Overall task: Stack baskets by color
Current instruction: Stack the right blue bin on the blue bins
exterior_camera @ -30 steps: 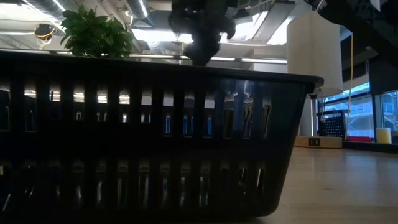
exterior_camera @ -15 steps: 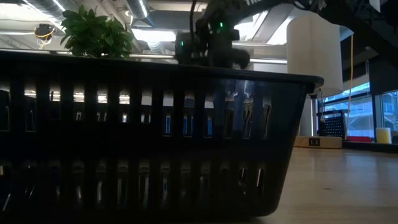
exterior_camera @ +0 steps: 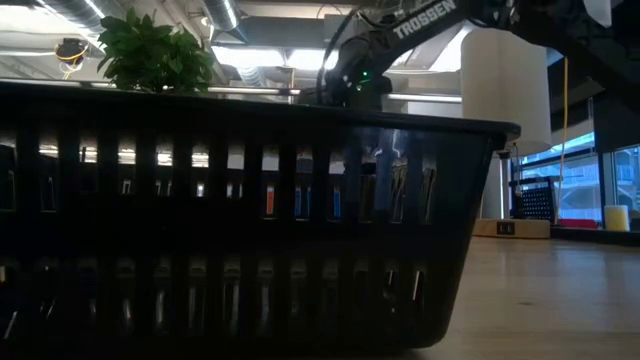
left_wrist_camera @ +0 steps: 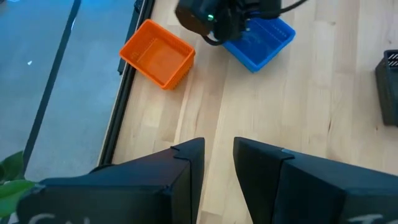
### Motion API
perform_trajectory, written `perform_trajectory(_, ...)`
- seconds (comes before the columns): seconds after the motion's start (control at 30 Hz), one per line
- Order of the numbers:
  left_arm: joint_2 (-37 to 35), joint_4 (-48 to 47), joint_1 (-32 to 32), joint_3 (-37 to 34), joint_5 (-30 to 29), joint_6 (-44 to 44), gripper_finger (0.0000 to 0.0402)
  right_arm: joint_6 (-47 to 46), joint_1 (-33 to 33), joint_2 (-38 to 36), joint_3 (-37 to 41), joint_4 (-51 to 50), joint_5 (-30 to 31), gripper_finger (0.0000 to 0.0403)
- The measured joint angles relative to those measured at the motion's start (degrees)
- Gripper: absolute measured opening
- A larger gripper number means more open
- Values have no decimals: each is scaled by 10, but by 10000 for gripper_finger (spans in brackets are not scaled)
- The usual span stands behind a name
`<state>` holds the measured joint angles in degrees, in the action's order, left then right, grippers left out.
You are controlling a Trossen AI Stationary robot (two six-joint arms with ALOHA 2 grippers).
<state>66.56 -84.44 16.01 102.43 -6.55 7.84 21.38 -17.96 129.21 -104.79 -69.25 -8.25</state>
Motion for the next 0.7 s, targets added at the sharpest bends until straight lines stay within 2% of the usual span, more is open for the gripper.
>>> perform_trajectory(0.7,-2,1,0,0,0,0,78,42,-105,0,0,28,247,0)
